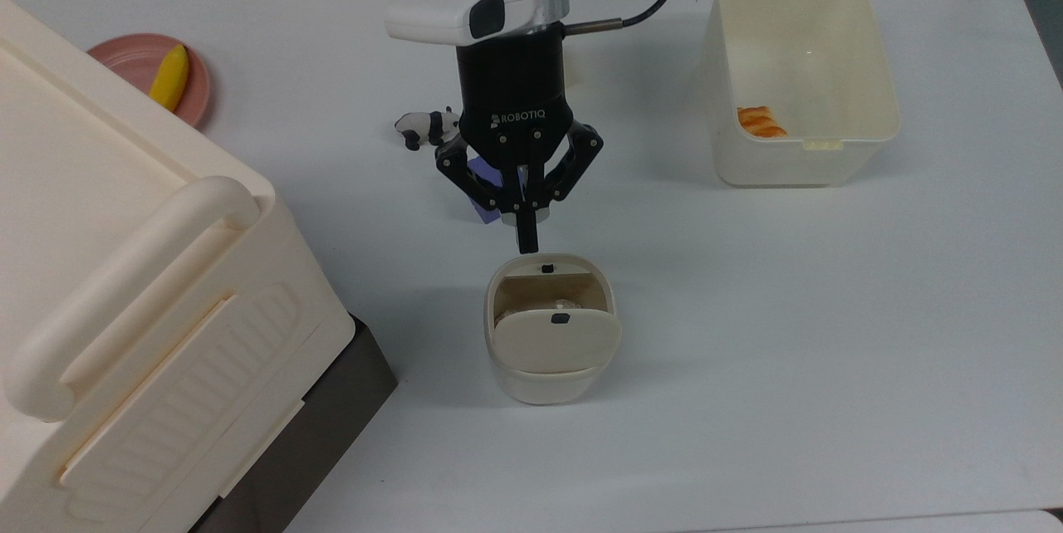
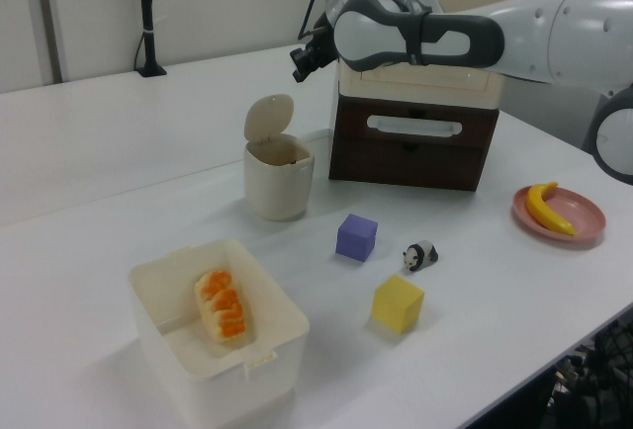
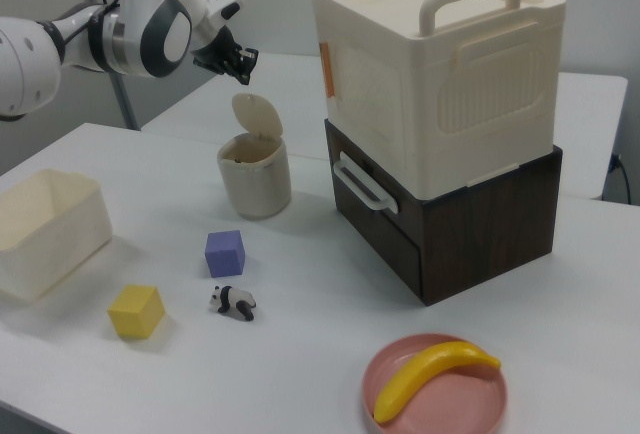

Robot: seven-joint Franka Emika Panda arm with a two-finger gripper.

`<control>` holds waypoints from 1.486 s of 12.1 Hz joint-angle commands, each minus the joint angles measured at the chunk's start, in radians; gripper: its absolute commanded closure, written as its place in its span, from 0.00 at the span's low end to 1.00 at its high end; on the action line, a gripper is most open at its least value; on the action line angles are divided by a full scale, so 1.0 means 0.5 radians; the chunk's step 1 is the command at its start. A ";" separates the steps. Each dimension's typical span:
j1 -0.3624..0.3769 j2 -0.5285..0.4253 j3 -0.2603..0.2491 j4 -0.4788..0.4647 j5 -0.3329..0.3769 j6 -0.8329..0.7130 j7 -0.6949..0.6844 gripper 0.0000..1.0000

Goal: Close the trash can
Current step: 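Lower the gripper behind the raised lid and push it forward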

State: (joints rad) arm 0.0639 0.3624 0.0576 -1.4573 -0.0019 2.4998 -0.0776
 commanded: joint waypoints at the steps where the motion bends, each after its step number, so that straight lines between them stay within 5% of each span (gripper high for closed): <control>1: -0.005 0.027 0.004 0.003 0.044 0.203 -0.081 1.00; 7: 0.001 0.272 0.020 0.074 0.031 0.523 -0.093 1.00; 18: -0.027 0.309 0.078 0.055 0.038 0.535 -0.152 1.00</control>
State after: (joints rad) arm 0.0598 0.5066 0.0831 -1.4214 -0.0019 2.7494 -0.1149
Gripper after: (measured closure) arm 0.991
